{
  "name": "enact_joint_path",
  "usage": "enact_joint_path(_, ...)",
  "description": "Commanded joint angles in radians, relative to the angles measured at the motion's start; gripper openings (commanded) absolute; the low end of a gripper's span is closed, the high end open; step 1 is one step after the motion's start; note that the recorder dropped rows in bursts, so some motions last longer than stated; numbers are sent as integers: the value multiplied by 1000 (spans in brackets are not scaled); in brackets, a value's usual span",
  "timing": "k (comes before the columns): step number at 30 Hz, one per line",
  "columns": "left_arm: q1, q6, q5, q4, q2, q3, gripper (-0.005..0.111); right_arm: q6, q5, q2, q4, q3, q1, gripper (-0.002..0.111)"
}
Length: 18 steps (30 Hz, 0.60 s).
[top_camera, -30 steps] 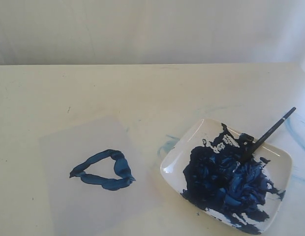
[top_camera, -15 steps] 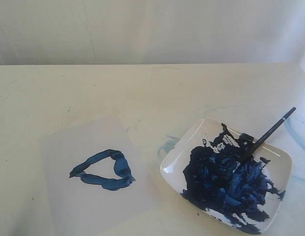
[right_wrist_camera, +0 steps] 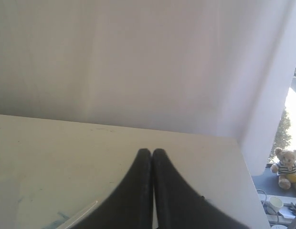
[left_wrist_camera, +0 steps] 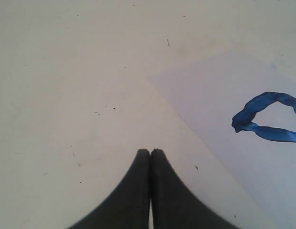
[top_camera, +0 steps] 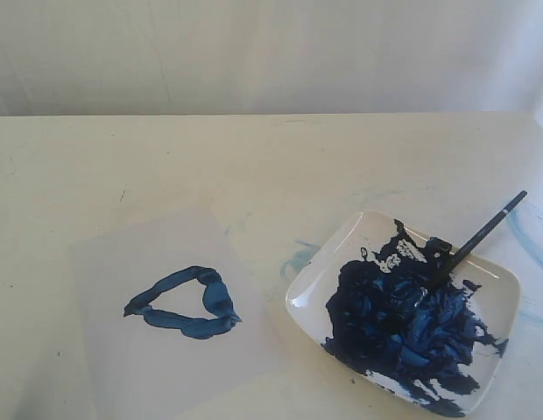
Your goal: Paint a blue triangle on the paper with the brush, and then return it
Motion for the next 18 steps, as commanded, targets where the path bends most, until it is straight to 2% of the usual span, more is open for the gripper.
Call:
enact_joint_path(1,41,-8,2,0,-5,5,0,-6,-5,-2,-6,3,3,0)
enact_joint_path(18,48,-6,2,0,-5,5,0,-6,-5,-2,-6,3,3,0)
